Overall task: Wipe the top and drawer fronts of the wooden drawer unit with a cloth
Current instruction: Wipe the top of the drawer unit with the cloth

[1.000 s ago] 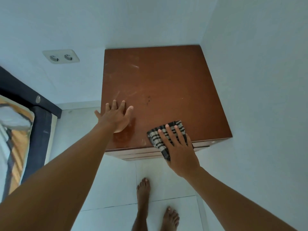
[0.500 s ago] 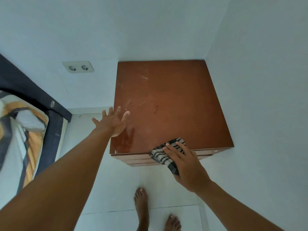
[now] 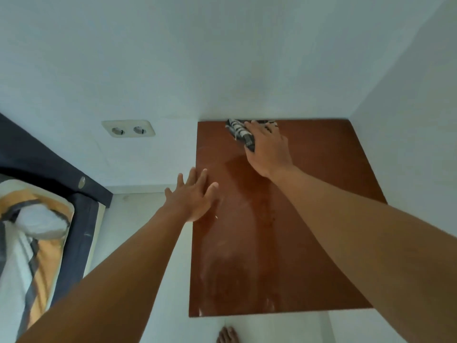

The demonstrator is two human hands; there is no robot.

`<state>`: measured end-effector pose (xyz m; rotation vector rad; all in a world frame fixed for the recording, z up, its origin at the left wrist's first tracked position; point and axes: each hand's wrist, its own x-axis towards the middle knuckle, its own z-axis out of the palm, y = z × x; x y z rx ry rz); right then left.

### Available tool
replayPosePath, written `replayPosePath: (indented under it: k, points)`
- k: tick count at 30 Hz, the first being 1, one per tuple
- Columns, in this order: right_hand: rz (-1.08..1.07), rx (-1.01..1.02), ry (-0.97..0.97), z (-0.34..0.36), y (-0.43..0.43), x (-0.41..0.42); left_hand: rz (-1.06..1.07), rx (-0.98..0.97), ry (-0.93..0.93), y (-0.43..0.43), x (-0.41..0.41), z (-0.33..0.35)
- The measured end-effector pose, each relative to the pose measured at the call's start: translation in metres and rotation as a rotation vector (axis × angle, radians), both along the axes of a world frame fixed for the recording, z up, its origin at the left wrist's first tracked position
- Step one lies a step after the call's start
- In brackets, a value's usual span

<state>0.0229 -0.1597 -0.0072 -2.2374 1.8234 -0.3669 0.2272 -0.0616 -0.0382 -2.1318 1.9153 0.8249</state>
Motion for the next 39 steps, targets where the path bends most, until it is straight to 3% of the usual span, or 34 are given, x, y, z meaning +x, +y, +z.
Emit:
replayPosePath:
  k: [7, 18, 29, 39]
  points:
    - [-0.027, 0.076, 0.065, -0.048, -0.085, 0.038, -0.078, -0.146, 0.051, -0.004, 0.010, -0.037]
    - [0.007, 0.170, 0.163, -0.068, -0.077, 0.037, -0.056, -0.101, 0.101, -0.003, 0.006, -0.035]
    - [0.052, 0.137, 0.158, -0.069, 0.062, 0.014, 0.009, -0.023, 0.050, -0.001, -0.004, -0.020]
    - [0.070, 0.130, 0.148, -0.072, 0.205, -0.018, 0.049, -0.013, 0.029, 0.104, -0.013, -0.013]
